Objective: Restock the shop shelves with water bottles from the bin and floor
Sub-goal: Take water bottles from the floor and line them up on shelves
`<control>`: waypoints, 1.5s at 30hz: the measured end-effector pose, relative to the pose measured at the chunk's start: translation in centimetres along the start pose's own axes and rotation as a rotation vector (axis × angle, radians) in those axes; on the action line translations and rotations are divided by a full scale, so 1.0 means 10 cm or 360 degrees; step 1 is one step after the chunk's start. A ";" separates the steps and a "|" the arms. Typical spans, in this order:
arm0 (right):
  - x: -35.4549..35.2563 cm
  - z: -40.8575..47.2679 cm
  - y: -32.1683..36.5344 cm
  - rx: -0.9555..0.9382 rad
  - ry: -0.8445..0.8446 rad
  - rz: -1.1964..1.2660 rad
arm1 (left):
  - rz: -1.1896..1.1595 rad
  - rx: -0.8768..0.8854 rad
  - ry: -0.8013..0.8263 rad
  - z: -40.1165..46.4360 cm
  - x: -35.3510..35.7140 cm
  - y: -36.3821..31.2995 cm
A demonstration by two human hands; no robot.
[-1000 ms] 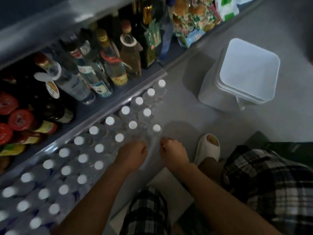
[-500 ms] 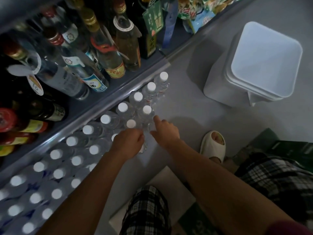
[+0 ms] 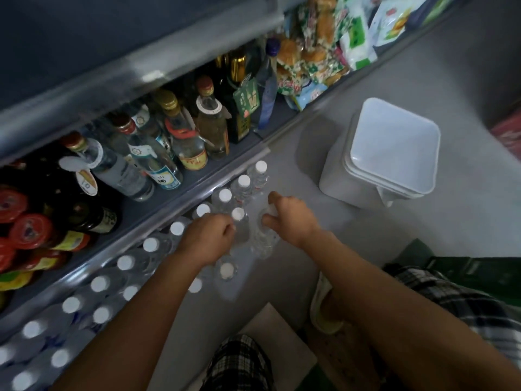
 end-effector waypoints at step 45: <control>-2.99 -0.67 3.38 -0.1555 -0.0596 -0.0332 | -0.0005 -0.0132 -0.1071 -1.76 -3.01 0.52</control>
Point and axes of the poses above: each hand's wrist, its own z-axis towards the middle knuckle, its own x-axis out of the palm, y = z × x, the point moved 2 cm from there along z, towards the middle knuckle, and after that the axes turned 4 degrees about x, right-handed, at the moved point
